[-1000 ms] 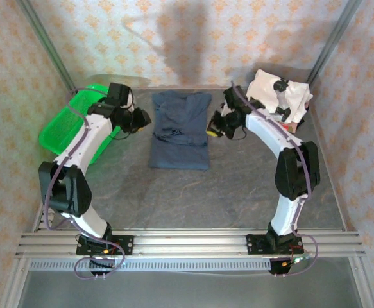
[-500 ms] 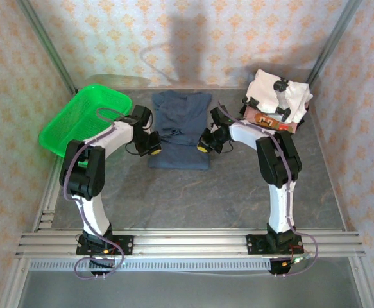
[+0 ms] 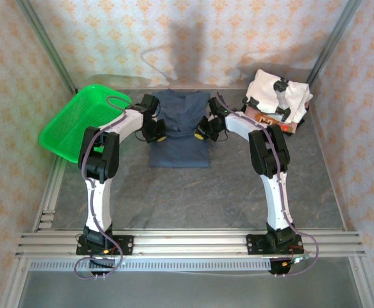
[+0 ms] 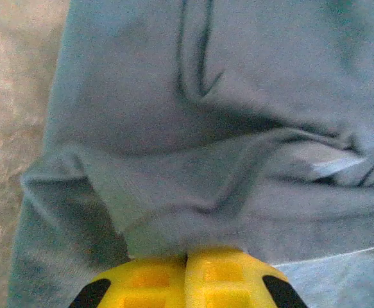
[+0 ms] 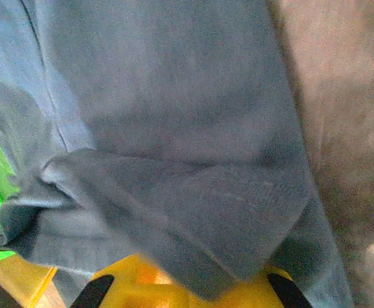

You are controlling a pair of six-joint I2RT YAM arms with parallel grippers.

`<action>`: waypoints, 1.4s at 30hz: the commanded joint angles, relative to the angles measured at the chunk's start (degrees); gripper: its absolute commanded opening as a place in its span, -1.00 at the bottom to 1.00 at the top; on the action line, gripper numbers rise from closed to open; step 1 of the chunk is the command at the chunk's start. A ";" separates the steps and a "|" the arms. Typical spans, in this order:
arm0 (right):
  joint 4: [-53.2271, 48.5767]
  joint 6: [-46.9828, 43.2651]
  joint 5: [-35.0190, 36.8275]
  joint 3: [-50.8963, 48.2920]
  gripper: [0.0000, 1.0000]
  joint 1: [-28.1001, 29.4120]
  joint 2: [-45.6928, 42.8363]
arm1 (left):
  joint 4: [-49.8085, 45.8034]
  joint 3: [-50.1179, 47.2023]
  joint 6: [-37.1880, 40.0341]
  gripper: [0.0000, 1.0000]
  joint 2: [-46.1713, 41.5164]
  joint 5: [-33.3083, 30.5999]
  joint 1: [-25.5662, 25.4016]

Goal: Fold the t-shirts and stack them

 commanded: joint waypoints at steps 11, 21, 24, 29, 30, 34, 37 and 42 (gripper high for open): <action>1.45 0.84 0.29 0.41 -0.46 -3.07 -4.89 | -1.64 8.40 -1.86 -0.15 -2.82 -3.32 4.61; 1.64 -3.80 -2.64 -25.05 0.14 -2.80 -25.82 | 5.09 -17.13 -3.78 0.30 -24.93 5.39 5.99; 3.48 -3.73 -3.96 -31.47 0.23 -1.81 -29.98 | 5.78 -24.53 -2.23 0.32 -29.20 8.09 5.77; 7.62 -1.82 -4.32 -38.47 0.25 -0.62 -32.64 | 8.75 -35.36 -1.61 0.31 -33.44 11.01 5.31; 8.73 -1.30 -4.47 -39.40 0.25 -0.48 -32.42 | 9.61 -37.00 -1.61 0.29 -33.80 11.06 5.10; 10.52 -0.98 -4.60 -40.50 0.25 0.41 -30.69 | 14.23 -42.25 -3.30 0.23 -33.00 11.58 4.58; 11.80 -0.51 -4.39 -40.84 0.23 0.73 -29.07 | 16.68 -44.17 -4.05 0.21 -31.42 11.16 4.49; 14.42 0.94 -4.25 -41.62 0.22 1.05 -27.17 | 19.88 -45.45 -5.63 0.19 -29.70 10.73 4.47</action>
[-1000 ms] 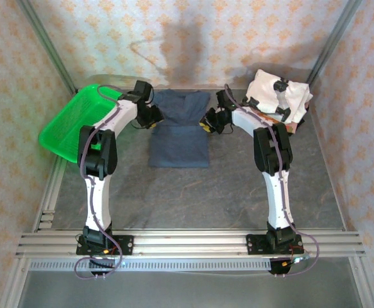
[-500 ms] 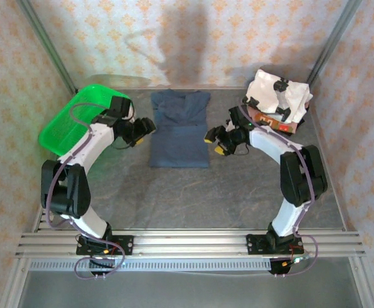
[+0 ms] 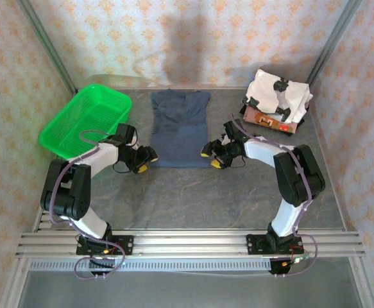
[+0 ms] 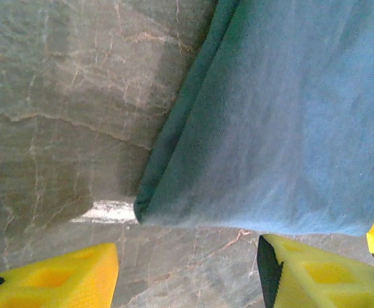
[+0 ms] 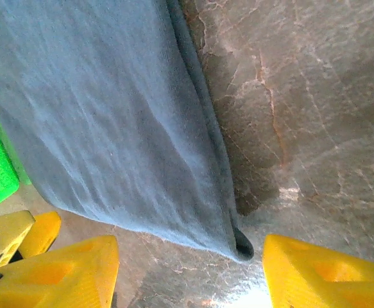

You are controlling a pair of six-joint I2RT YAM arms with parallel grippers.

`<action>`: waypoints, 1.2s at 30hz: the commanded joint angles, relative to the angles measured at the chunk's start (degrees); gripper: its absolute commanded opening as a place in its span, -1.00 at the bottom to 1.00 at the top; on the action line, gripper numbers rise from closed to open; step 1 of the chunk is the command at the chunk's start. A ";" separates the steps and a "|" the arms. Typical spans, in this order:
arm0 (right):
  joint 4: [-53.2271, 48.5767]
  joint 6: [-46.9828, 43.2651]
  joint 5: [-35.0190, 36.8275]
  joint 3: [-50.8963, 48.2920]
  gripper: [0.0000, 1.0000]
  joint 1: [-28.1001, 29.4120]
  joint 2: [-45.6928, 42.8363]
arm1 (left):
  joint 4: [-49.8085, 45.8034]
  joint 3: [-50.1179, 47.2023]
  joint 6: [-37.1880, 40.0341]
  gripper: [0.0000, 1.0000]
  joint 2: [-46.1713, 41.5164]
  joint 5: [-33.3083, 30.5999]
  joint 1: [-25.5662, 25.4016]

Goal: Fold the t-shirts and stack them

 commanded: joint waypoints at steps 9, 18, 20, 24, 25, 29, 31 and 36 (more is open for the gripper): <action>5.42 3.31 0.02 -0.64 0.19 0.98 4.42 | 7.72 1.14 -4.13 0.14 4.93 -0.33 -1.36; 5.26 4.81 -0.84 0.93 0.06 2.22 6.24 | 7.19 2.99 -4.24 0.00 8.23 -2.46 -2.26; 4.99 4.97 -1.20 1.86 0.03 2.39 6.86 | 7.28 3.52 -4.54 -0.06 8.76 -2.82 -2.34; 2.40 3.95 -1.97 5.41 -0.06 2.83 8.82 | 6.65 5.73 -4.95 -0.10 10.10 -3.36 -2.97; 1.00 3.43 -1.99 6.69 -0.13 2.83 9.56 | 6.29 6.48 -4.95 -0.13 10.64 -3.45 -3.19; -3.55 1.71 -1.28 10.67 -0.48 2.87 11.94 | 4.69 8.78 -4.95 -0.24 12.14 -4.51 -3.63; -4.56 1.54 -1.50 11.89 -0.70 2.90 13.02 | 3.81 10.04 -4.76 -0.40 12.84 -4.73 -3.95; -5.77 1.96 -0.80 11.68 -1.00 2.86 11.34 | 0.80 10.86 -3.27 -0.90 12.22 -5.80 -4.09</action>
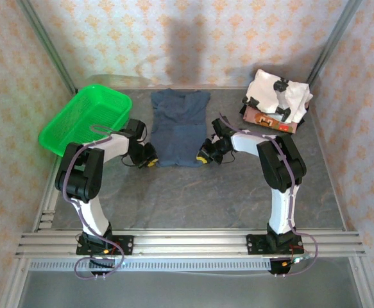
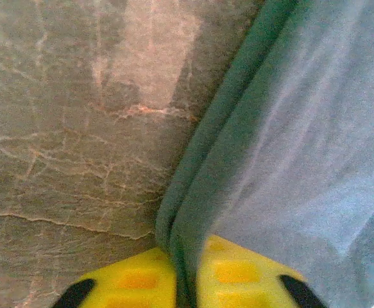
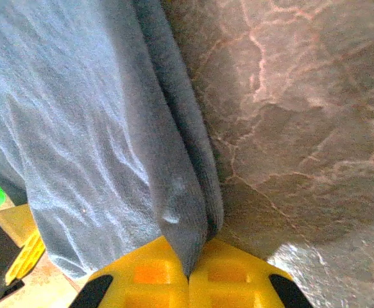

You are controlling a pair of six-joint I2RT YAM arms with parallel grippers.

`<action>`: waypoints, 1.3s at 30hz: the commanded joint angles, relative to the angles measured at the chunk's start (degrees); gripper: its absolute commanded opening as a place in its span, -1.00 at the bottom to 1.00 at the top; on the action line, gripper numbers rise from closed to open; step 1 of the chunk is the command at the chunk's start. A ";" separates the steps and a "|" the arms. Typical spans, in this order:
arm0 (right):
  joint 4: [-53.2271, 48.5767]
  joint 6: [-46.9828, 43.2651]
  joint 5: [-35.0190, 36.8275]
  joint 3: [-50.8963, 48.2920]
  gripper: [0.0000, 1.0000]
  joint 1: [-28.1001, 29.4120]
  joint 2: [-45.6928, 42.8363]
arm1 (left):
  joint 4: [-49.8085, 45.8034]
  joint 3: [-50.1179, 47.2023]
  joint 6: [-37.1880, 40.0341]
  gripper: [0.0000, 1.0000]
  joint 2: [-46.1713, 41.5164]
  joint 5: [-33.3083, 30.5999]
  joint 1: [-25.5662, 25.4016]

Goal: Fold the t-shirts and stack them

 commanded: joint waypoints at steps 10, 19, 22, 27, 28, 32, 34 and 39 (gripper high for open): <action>-7.82 -1.49 1.65 -6.08 -1.00 0.13 -11.92 | -3.23 -4.51 4.21 -1.00 -11.48 -3.93 -1.69; -8.90 2.95 2.76 -17.40 -1.00 3.07 -26.57 | -7.05 -15.44 0.36 -1.00 -29.53 -6.17 -7.16; -10.01 5.16 3.43 -20.43 -1.00 4.88 -32.25 | -9.93 -17.08 -2.19 -1.00 -36.48 -7.91 -9.41; -12.30 9.56 4.46 -23.75 -1.00 7.47 -42.22 | -15.05 -18.82 -6.17 -1.00 -47.04 -9.38 -12.09; -12.81 10.02 4.49 -24.08 -1.00 7.94 -43.62 | -15.52 -19.08 -6.82 -1.00 -48.55 -9.37 -12.68; -13.04 13.52 4.15 -25.66 -1.00 11.22 -47.92 | -19.98 -19.95 -8.72 -1.00 -52.80 -10.88 -14.85; -13.61 14.76 4.95 -26.12 -1.00 13.07 -49.25 | -20.22 -21.14 -10.93 -1.00 -55.09 -11.09 -15.95; -13.87 18.42 6.68 -26.06 -1.00 17.44 -51.54 | -23.16 -20.79 -15.88 -1.00 -60.22 -12.88 -20.09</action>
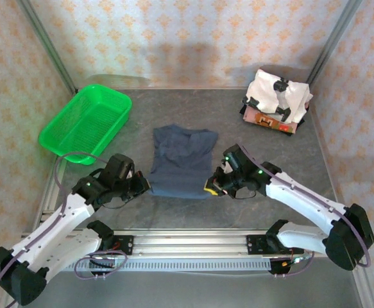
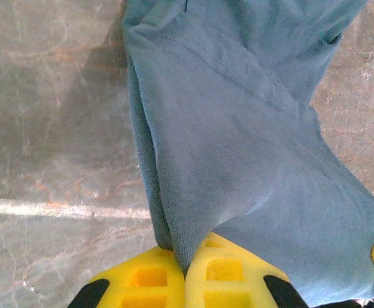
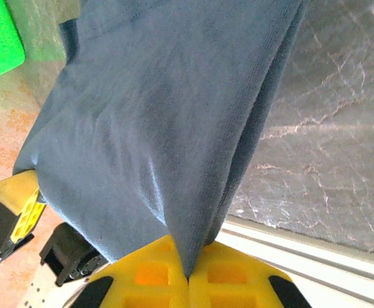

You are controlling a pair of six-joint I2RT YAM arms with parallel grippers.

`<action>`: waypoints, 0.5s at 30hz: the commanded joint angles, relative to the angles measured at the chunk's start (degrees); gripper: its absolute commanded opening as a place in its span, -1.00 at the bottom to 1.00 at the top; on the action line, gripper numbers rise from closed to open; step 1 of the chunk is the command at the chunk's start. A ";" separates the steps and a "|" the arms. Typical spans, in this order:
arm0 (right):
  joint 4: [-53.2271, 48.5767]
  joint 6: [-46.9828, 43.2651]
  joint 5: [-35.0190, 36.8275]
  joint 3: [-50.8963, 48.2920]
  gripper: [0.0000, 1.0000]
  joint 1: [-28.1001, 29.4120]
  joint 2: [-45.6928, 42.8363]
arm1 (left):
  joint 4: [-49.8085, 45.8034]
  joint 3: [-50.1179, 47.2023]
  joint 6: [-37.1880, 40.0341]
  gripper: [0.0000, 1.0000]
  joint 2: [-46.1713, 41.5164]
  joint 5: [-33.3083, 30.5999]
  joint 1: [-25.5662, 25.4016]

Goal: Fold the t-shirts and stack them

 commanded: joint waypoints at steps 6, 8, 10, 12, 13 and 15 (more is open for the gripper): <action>-2.91 5.09 4.54 4.24 -1.00 3.39 -1.04 | -5.67 2.61 -6.60 -1.00 -4.63 -5.52 -3.36; -3.26 4.74 4.81 6.74 -1.00 3.38 0.13 | -3.87 4.29 -6.99 -1.00 -3.27 -4.93 -3.31; -4.65 3.59 4.98 9.57 -1.00 3.37 1.66 | -4.21 7.45 -5.62 -1.00 -1.27 -5.72 -3.22; -6.47 2.39 5.59 12.41 -1.00 3.30 3.13 | -5.13 10.77 -3.57 -1.00 0.67 -7.16 -2.83; -6.54 1.95 5.69 13.49 -1.00 3.24 3.18 | -4.59 11.90 -2.97 -1.00 1.71 -6.91 -2.22; -6.61 1.35 5.37 15.08 -1.00 2.55 5.59 | -2.98 13.10 -2.56 -1.00 3.91 -4.80 -0.70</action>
